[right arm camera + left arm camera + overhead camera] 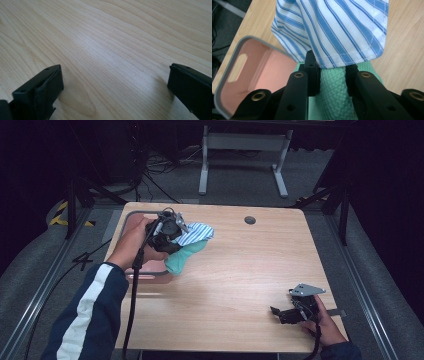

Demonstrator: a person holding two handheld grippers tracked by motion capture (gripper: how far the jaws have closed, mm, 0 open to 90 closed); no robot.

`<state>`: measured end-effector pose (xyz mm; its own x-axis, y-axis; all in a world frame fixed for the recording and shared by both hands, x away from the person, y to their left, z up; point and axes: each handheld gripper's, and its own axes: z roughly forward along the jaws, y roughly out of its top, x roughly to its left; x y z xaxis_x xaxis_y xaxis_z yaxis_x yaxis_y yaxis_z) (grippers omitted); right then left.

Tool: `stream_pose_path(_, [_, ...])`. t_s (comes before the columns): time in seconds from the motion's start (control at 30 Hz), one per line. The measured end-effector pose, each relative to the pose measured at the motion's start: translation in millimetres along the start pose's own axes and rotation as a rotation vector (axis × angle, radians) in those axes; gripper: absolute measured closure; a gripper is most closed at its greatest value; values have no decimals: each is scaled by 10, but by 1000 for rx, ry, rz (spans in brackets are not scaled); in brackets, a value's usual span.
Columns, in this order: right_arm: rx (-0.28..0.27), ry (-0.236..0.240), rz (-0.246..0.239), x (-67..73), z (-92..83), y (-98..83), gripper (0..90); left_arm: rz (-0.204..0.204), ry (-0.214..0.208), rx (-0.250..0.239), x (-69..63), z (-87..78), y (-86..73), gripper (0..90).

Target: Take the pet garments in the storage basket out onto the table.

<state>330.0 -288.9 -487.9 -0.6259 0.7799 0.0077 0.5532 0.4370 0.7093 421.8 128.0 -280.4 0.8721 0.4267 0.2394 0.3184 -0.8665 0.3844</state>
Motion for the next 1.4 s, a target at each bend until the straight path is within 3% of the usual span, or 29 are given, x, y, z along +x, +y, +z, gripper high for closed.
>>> stream_pose_path(0.2, [0,-1,0,1,0,-1,5,55,-37,16,-121,157,168,733])
stream_pose_path(0.4, [1,-1,-1,0,0,-1,5,67,-73,21,-224,351,278,733])
stream_pose_path(0.43, [1,-2,-3,-1,0,-1,5,87,-82,29,-243,398,304,733])
stream_pose_path(0.73, [1,-1,1,2,-2,-1,5,109,-137,84,-361,725,483,733])
stream_pose_path(0.9, [1,-2,-2,0,-2,-2,5,109,-161,87,-419,935,538,731])
stream_pose_path(1.07, [1,-2,-1,1,-2,-2,5,116,-200,134,-483,1166,552,730])
stream_pose_path(1.2, [1,-2,-2,0,-2,-2,5,101,-199,137,-568,1335,518,715])
stream_pose_path(1.23, [1,-2,-2,0,-2,-2,5,113,-203,157,-583,1381,515,704])
stream_pose_path(1.4, [1,-2,0,2,-3,-2,5,91,-189,140,-694,1514,428,547])
